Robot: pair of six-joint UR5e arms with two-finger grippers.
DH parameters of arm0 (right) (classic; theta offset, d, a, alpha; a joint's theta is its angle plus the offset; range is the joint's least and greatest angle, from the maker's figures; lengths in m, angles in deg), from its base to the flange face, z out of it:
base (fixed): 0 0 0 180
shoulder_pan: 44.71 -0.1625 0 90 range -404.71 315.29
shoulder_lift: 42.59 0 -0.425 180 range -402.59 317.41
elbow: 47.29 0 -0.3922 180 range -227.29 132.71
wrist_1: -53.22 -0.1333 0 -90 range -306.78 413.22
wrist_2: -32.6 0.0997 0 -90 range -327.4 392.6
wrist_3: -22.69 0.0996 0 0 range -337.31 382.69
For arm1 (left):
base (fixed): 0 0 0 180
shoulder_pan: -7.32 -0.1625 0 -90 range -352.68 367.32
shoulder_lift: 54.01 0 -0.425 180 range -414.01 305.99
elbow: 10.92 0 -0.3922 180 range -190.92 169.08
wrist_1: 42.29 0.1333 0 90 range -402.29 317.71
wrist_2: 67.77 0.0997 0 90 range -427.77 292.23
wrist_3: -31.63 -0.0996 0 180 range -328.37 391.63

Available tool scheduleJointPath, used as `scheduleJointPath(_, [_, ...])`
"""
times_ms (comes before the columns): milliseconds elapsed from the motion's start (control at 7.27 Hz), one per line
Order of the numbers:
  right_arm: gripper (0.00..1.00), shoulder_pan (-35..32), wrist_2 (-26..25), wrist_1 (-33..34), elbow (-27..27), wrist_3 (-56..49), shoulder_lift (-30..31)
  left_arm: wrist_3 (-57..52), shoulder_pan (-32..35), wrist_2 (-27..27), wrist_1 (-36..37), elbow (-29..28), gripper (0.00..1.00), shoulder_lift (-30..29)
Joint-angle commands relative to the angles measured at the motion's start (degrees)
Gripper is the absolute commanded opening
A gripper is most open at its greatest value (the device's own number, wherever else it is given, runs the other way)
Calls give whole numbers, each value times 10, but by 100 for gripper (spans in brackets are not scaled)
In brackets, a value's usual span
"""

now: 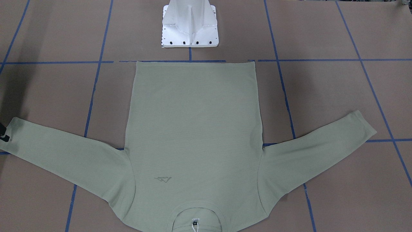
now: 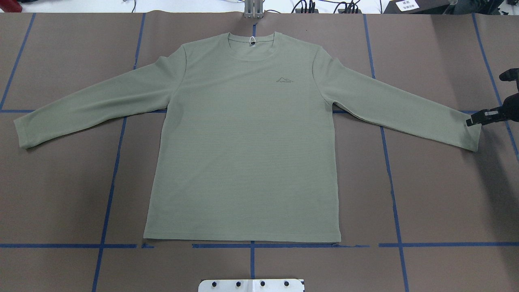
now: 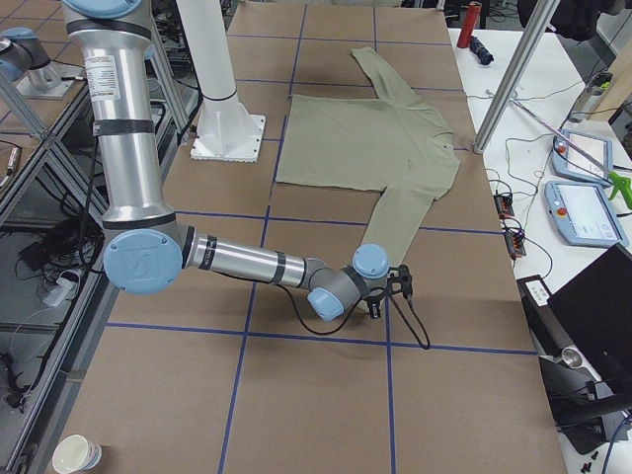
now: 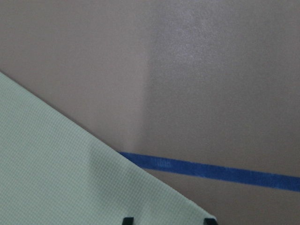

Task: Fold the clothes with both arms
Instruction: 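Lower the right gripper onto the sleeve cuff nearest it and grasp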

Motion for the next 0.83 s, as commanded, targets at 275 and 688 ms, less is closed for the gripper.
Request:
scheduleJointPath(275, [62, 0, -1, 0, -1, -1, 4, -1, 0, 0, 0, 0, 100, 0])
scheduleJointPath(688, [62, 0, -1, 0, -5, -1, 3, -1, 0, 0, 0, 1, 100, 0])
